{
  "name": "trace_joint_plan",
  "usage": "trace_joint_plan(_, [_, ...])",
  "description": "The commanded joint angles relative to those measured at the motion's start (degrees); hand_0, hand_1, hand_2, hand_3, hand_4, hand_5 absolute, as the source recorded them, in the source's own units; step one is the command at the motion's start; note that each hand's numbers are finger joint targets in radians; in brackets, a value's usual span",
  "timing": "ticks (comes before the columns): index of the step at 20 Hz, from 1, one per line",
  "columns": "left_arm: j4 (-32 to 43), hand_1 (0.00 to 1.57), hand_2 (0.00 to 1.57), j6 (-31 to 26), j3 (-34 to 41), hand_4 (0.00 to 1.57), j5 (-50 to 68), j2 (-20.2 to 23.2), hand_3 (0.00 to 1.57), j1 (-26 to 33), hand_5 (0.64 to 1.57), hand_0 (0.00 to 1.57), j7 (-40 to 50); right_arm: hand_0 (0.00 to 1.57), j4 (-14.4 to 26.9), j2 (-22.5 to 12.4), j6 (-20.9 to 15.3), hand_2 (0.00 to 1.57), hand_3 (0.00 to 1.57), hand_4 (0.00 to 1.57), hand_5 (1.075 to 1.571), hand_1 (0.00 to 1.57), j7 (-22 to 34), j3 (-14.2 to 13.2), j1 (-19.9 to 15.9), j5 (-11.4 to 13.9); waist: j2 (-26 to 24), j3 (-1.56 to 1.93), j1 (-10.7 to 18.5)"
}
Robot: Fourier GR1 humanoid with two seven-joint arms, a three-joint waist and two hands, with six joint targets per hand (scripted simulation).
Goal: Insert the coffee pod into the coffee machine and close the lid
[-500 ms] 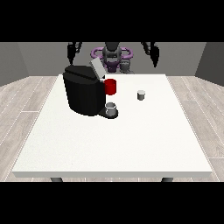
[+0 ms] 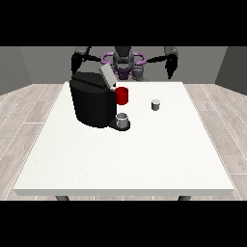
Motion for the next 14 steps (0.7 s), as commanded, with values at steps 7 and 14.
trace_joint_plan(7, [14.80, 0.00, 0.00, -3.84, 3.53, 0.00, -6.73, 10.35, 0.00, -13.99, 1.571, 0.00, -0.09, 0.00, -2.28, 2.30, -4.57, 0.00, 0.00, 0.00, 1.571, 0.00, 1.93, 4.38, -6.75, 6.95, 9.15, 0.07, -6.29])
trace_joint_plan(14, [25.08, 0.00, 0.00, -6.60, 2.23, 0.00, -10.78, 11.64, 0.00, -19.08, 1.571, 0.00, -0.58, 0.00, -1.75, 4.25, -7.84, 0.00, 0.00, 0.00, 1.571, 0.00, 2.97, 8.20, -4.68, 6.08, 9.34, 0.10, -7.07])
